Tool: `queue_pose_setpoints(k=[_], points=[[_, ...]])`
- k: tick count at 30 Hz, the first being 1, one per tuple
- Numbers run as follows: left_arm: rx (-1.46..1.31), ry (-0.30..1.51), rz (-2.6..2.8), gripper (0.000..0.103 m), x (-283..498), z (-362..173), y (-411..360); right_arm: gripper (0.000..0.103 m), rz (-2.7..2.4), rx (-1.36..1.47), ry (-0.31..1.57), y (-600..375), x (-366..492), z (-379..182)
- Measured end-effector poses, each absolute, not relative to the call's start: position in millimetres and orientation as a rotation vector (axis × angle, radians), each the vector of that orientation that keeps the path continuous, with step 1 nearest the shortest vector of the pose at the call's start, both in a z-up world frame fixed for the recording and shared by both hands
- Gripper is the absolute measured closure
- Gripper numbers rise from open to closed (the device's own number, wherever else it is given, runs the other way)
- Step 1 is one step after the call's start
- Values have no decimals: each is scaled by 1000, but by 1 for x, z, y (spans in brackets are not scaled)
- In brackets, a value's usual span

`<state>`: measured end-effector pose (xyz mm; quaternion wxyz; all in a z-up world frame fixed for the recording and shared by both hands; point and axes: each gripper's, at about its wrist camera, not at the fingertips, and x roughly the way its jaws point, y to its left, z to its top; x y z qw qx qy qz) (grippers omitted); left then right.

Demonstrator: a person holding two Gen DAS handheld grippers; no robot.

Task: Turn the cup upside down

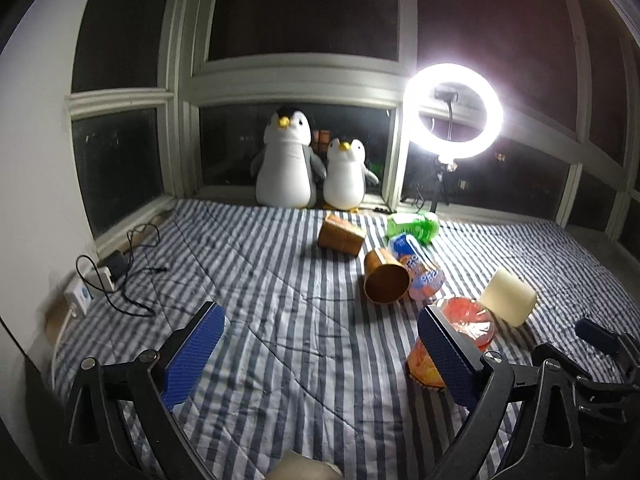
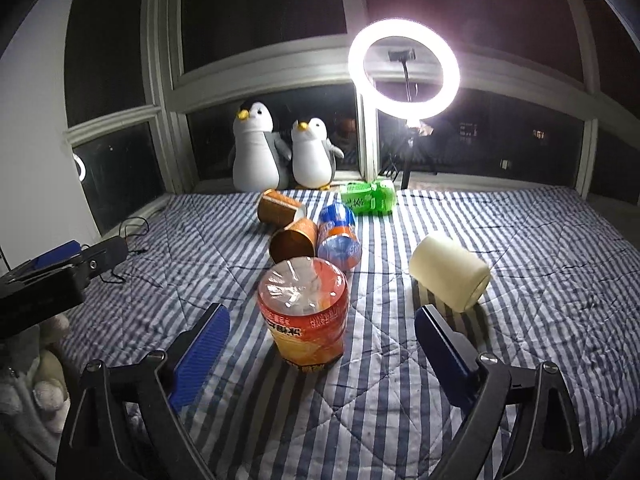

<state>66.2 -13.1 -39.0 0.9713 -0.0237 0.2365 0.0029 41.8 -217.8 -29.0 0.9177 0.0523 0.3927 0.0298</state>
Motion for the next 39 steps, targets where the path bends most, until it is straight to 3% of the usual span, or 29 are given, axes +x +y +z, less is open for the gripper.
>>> queue_pose_setpoints(k=[18, 39], points=[[-42, 356, -17, 1, 16, -1, -14, 5, 23, 112, 674, -211, 9, 20], [-34, 321, -23, 1, -3, 13, -15, 3, 1, 100, 623, -210, -7, 34]])
